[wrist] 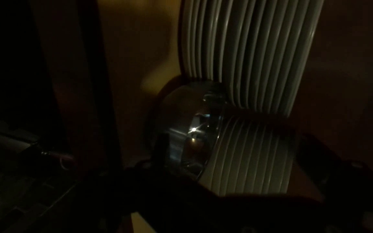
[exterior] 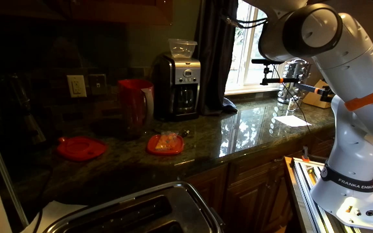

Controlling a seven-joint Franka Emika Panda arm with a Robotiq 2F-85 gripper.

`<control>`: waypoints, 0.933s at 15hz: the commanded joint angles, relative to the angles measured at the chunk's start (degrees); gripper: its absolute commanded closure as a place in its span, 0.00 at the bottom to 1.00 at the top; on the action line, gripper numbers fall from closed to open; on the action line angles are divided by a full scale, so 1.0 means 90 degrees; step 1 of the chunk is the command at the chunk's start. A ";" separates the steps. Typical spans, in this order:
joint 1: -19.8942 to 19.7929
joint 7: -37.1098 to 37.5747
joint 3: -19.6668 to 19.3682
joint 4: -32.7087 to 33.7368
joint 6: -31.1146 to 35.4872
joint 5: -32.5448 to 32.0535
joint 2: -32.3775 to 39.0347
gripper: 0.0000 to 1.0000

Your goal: Move the silver bowl from the bottom shelf to the counter top

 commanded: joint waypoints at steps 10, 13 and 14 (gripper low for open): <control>0.0211 0.0614 -0.0373 0.0014 -0.0044 -0.0465 0.0267 0.00; 0.0267 0.0632 -0.0441 0.0061 0.0013 -0.0592 0.0312 0.28; 0.0284 0.0641 -0.0458 0.0061 -0.0004 -0.0629 0.0314 0.30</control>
